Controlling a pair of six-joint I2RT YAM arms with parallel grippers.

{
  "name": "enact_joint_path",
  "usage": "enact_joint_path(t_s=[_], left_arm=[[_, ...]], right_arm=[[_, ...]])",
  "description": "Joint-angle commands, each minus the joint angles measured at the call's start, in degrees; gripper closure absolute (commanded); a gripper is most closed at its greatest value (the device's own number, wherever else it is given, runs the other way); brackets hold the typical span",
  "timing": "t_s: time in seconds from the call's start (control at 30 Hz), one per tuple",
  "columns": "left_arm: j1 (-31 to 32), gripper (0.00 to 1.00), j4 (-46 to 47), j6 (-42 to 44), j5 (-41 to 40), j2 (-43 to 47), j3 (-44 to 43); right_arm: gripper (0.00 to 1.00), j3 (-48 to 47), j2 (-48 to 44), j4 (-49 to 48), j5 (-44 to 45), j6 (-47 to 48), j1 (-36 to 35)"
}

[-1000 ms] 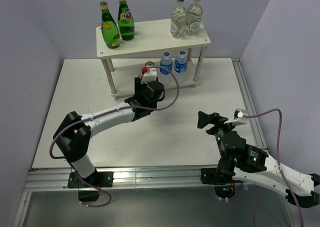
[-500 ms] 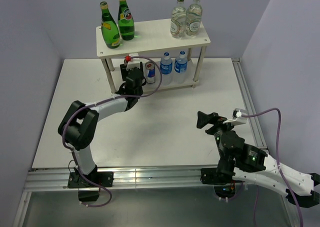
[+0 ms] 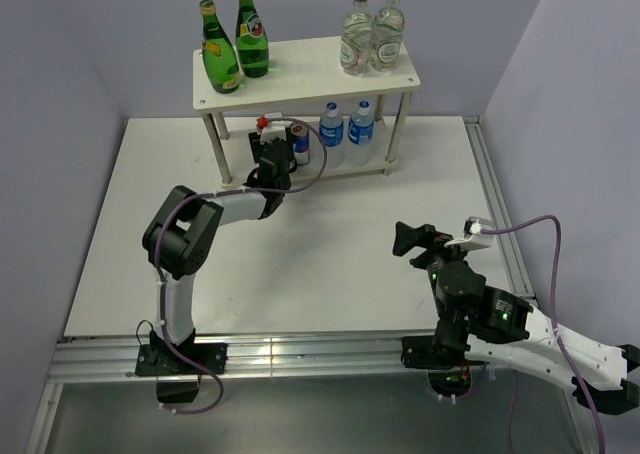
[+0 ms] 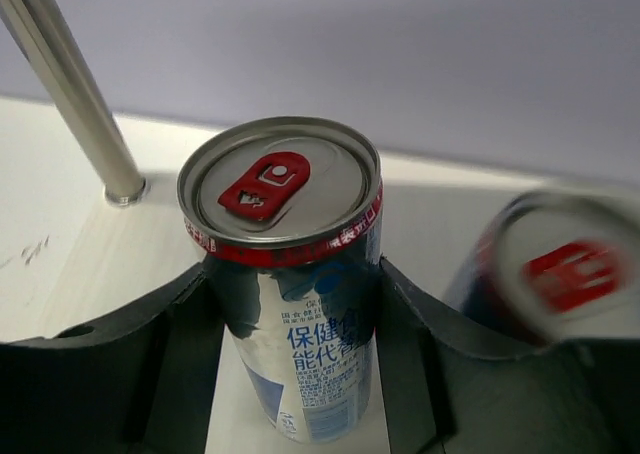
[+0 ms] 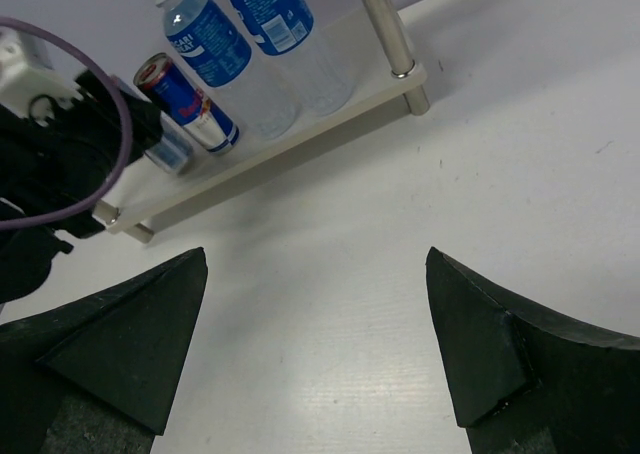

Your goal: Place and organize the beverage onto the shelf

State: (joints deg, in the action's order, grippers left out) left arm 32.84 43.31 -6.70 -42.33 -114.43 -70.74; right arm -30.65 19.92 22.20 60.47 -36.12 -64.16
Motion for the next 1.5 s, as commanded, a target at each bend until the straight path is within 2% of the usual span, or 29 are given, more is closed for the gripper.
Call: enact_joint_path(t_s=[0.0, 0.17, 0.3, 0.33, 0.43, 0.47, 0.53, 0.57, 1.17, 1.47], left_arm=[[-0.94, 1.0, -0.33, -0.33, 0.66, -1.67, -2.56], [-0.85, 1.0, 2.3, -0.24, 0.05, -1.93, 0.25], [-0.94, 1.0, -0.24, -1.12, 0.22, -3.25, -0.97], [-0.85, 0.97, -0.77, -1.3, 0.49, -3.43, -1.24], [-0.85, 0.66, -1.12, -1.56, 2.24, -3.26, -1.07], [-0.85, 0.44, -1.12, -1.65, 2.42, -3.17, -0.89], [-0.76, 0.3, -1.65, -1.91, 2.25, -3.17, -0.98], [-0.85, 0.01, -1.56, -1.91, 2.33, -2.9, -0.89], [1.79, 0.01, -3.76, -1.83, -1.27, 6.67, 6.48], [3.63, 0.01, -4.63, -2.18, -0.3, 10.37, 9.39]], right_arm=[[0.04, -0.46, 0.56, -0.84, 2.28, -0.35, -0.35], [0.03, -0.28, 0.03, -0.49, 2.55, -0.44, -0.35], [0.03, -0.28, 0.12, -0.49, 2.55, -0.53, -0.35], [0.03, -0.28, 0.2, -0.49, 2.64, -0.62, -0.35], [0.03, -0.37, 0.21, -0.14, 2.73, -0.88, -0.26], [0.03, -0.37, 0.2, -0.14, 2.73, -0.88, -0.26], [0.03, -0.37, 0.12, -0.14, 2.81, -0.88, -0.35], [0.03, -0.28, 0.03, -0.05, 2.73, -0.97, -0.26], [0.03, -0.37, 0.11, 0.13, 3.25, -1.15, -0.35], [0.04, -0.72, 0.47, 0.83, 3.87, -1.59, -0.35]])
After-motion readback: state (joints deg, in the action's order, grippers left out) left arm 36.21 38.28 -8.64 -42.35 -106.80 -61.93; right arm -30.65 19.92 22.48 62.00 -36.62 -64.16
